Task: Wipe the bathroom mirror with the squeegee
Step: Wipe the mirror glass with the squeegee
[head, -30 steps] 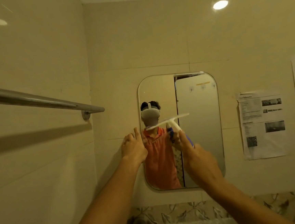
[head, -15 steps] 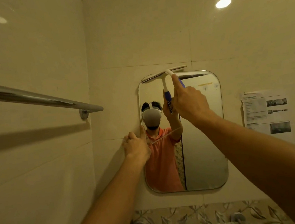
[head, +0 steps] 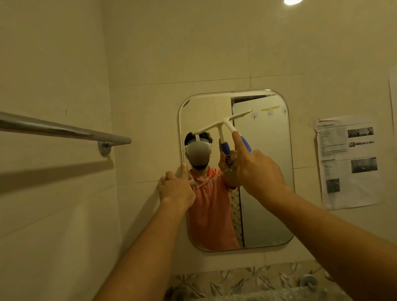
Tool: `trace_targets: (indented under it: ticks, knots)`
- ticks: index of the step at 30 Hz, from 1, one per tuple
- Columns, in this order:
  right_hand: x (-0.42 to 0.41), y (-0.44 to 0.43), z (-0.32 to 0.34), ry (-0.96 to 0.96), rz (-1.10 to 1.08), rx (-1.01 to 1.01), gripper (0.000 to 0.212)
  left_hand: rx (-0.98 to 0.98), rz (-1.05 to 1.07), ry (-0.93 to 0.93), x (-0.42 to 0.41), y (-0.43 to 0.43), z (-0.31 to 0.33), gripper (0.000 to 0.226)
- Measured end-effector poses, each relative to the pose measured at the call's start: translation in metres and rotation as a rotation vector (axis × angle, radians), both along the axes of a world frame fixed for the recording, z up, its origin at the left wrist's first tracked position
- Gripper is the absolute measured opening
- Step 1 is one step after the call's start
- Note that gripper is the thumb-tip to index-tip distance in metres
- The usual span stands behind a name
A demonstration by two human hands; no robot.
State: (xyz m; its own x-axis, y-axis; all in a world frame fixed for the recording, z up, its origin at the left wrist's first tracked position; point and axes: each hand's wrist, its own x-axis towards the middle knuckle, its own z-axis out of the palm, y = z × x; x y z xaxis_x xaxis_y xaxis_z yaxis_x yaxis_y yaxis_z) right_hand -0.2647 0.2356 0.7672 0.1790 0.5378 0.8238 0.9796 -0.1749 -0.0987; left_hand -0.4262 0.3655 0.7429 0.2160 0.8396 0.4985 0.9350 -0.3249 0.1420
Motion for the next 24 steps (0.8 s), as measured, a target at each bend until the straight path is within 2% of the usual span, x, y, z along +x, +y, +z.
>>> trace_targets:
  ticks: [14,19,21,24]
  knots:
    - [0.023,-0.023,-0.083,0.032,-0.023,-0.123,0.08,-0.021,0.01,-0.006,-0.002,-0.002,0.001,0.086]
    - [0.029,-0.035,-0.095,0.043,-0.06,-0.196,0.084,-0.029,0.01,0.001,-0.001,-0.005,0.001,0.085]
    - [0.029,-0.043,-0.088,0.057,-0.031,-0.203,0.078,-0.034,0.005,-0.007,0.0,-0.006,0.001,0.084]
    - [0.027,-0.05,-0.058,0.098,0.071,-0.1,0.06,-0.038,-0.006,-0.013,-0.002,-0.006,0.002,0.084]
